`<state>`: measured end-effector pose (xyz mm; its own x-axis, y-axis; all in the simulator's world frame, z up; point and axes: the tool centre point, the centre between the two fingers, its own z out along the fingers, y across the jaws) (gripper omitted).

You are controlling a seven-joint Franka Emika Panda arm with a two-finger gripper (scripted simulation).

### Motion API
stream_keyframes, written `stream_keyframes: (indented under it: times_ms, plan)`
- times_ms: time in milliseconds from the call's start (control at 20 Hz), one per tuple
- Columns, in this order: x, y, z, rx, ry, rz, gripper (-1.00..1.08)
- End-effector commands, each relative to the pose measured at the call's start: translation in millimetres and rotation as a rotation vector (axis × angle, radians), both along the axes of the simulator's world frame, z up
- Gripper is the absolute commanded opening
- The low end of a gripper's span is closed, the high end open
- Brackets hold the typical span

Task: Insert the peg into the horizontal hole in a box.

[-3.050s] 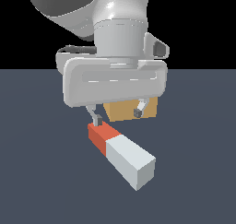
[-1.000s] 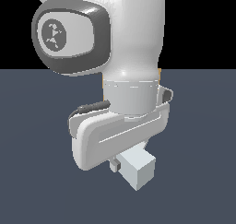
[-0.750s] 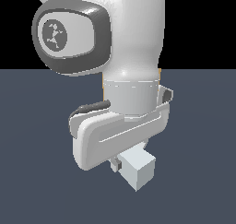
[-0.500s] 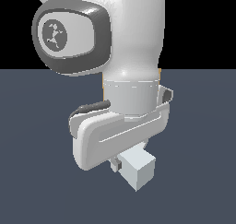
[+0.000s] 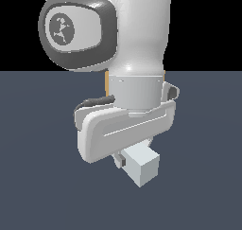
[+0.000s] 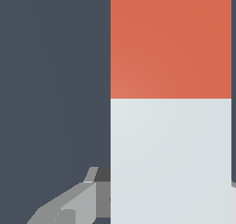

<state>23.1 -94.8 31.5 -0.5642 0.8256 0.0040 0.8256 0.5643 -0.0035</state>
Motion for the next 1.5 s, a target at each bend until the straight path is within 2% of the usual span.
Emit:
stream_keyframes:
  times_ms: [0, 750, 1100, 1450]
  plan:
    - [5, 6, 9, 0.000, -0.005, -0.024, -1.00]
    - [42, 58, 76, -0.001, -0.005, -0.272, -1.00]
    - [55, 69, 94, -0.002, -0.005, -0.338, -1.00]
    - [58, 70, 97, -0.002, -0.005, -0.351, -1.00]
